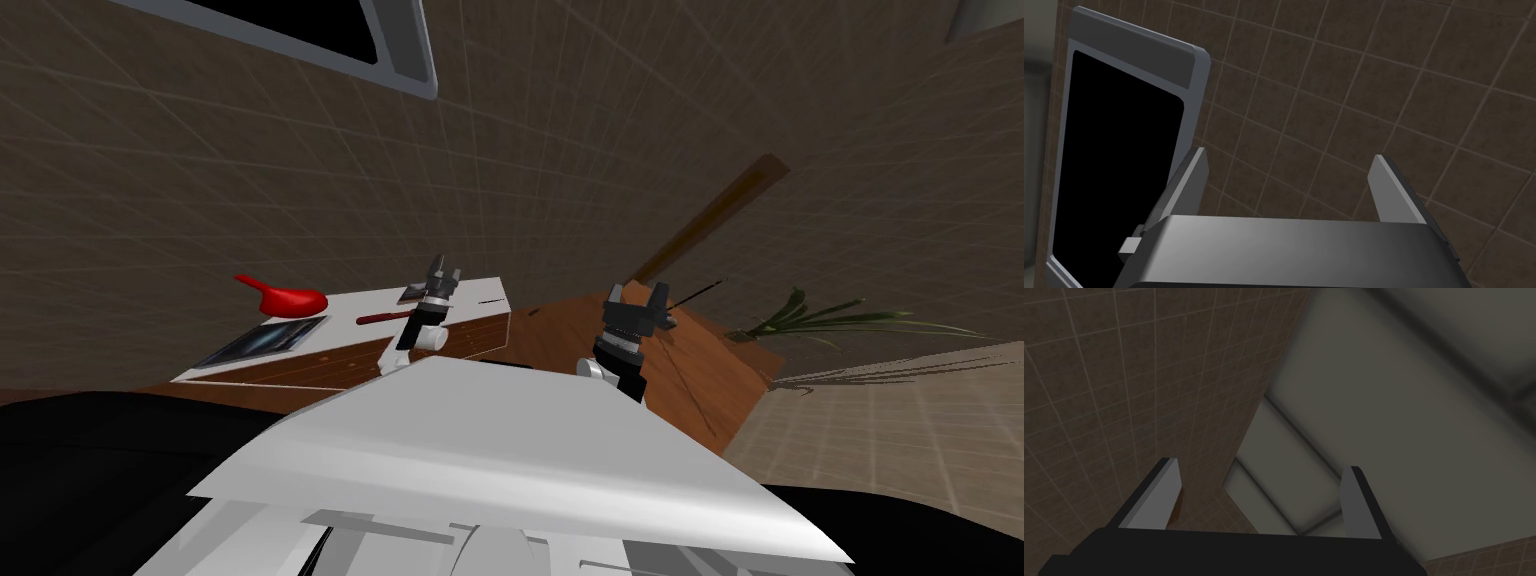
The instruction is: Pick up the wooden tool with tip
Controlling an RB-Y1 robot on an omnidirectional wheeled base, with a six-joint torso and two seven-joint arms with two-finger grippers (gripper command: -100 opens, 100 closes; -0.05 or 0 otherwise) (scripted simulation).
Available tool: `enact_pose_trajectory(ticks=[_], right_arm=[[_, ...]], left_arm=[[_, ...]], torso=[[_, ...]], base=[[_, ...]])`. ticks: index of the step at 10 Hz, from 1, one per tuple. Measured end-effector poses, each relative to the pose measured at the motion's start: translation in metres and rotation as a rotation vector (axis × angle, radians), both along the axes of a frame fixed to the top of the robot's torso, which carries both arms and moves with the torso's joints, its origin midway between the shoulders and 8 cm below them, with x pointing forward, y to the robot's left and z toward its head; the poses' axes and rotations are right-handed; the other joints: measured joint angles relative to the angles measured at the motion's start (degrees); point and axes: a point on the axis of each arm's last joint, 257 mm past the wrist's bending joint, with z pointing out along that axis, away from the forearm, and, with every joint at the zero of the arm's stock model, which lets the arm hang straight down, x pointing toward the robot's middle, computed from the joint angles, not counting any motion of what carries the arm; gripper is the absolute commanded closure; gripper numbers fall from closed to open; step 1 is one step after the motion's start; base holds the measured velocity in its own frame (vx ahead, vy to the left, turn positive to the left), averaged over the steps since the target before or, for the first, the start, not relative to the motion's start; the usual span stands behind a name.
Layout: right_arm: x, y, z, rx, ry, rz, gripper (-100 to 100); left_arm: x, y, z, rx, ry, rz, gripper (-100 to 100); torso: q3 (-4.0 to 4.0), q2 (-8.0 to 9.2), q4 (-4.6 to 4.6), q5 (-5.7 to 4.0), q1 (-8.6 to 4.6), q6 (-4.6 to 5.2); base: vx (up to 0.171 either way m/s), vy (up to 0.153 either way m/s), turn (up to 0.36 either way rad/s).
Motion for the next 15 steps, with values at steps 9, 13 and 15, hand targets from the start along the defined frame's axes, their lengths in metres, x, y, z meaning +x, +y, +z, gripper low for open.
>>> enact_pose_trajectory(ticks=[9,13,15], right_arm=[[0.0,0.0,0.0,0.0,0.0,0.0,0],[0.0,0.0,0.0,0.0,0.0,0.0,0],[0.0,0.0,0.0,0.0,0.0,0.0,0]], left_arm=[[0.069,0.035,-0.08,-0.074,0.283,0.002,-100],[0.092,0.052,-0.115,-0.116,0.402,0.015,-100],[0.101,0.06,-0.134,-0.139,0.469,0.024,-100]], torso=[[0.0,-0.01,0.0,0.02,0.1,-0.02],[0.0,-0.01,0.0,0.02,0.1,-0.02],[-0.01,-0.02,0.0,0.02,0.12,-0.03]], base=[[0.007,-0.038,-0.096],[0.011,-0.031,-0.087],[0.017,-0.023,-0.084]])
